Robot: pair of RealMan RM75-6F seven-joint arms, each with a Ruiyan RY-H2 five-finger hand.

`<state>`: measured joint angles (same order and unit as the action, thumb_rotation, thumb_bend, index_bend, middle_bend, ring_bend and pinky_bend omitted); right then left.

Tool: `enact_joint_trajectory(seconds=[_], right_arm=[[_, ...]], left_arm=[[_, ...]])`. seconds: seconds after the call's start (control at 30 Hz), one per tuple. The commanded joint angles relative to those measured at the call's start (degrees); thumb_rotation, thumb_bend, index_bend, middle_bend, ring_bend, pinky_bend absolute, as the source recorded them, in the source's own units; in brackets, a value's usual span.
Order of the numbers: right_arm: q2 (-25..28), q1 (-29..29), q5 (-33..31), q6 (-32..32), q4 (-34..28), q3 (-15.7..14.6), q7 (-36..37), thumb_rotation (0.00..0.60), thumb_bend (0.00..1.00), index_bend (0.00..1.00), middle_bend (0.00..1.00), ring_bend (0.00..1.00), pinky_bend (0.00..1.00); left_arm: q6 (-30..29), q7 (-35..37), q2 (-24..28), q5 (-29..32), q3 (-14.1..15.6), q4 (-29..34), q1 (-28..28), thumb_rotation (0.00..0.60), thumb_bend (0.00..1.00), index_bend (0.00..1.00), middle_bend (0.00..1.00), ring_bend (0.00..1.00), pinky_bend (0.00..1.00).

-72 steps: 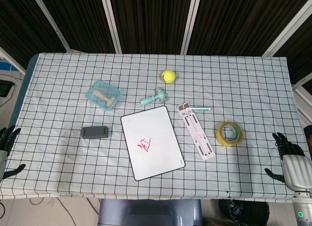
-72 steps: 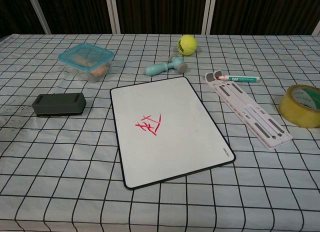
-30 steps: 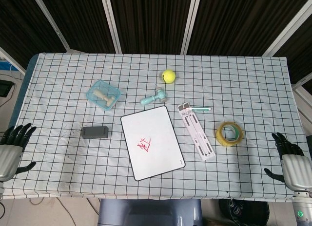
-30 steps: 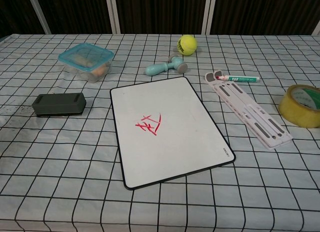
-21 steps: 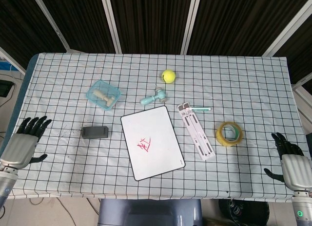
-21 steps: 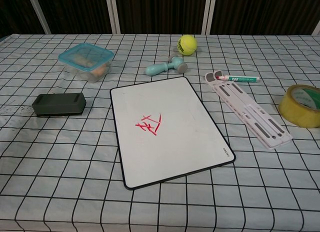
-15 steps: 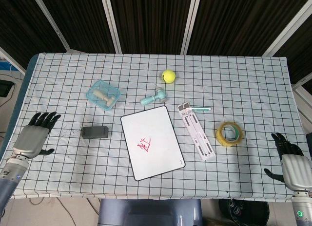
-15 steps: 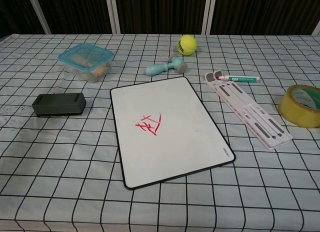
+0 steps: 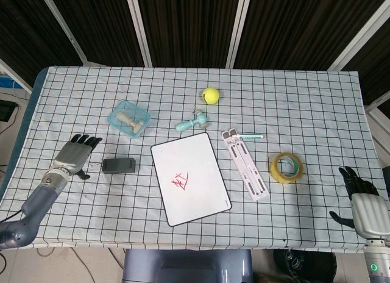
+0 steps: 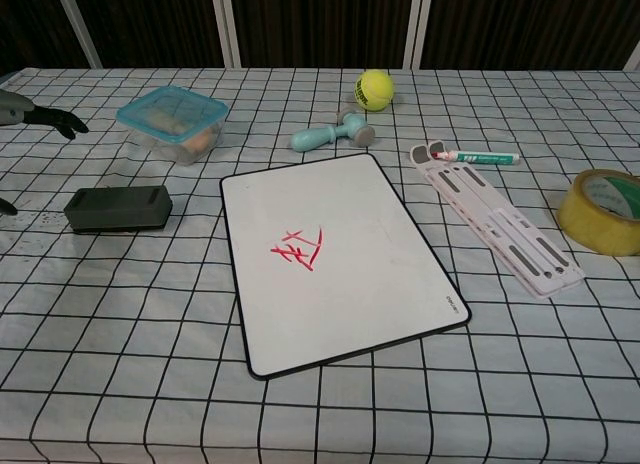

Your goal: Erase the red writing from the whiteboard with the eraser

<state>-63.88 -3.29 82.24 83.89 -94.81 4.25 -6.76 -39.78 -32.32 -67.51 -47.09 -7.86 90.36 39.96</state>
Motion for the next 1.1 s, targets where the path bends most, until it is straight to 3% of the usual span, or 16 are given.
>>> enact_joint_trajectory(seconds=[0.03, 0.33, 1.1], right_arm=[[0.0, 0.0, 0.0, 0.0, 0.0, 0.0, 0.0, 0.6, 0.08, 0.06, 0.09, 0.2, 0.22], [0.1, -0.1, -0.2, -0.2, 0.0, 0.0, 0.0, 0.6, 0.08, 0.06, 0.09, 0.2, 0.22], [0.3, -0.2, -0.7, -0.7, -0.3, 0.0, 0.1, 0.6, 0.08, 0.06, 0.09, 0.2, 0.22]], left_arm=[[1.0, -0.4, -1.4, 0.4, 0.8, -1.0, 1.4, 0.6, 0.1, 0.05, 0.11, 0.0, 0.05], [1.3, 1.2, -2.7, -2.1, 2.3, 0.8, 2.7, 0.6, 0.1, 0.11, 0.18, 0.0, 0.05], [-2.6, 2.4, -8.1, -2.9, 4.0, -2.9, 5.5, 0.6, 0.17, 0.26, 0.32, 0.0, 0.05]])
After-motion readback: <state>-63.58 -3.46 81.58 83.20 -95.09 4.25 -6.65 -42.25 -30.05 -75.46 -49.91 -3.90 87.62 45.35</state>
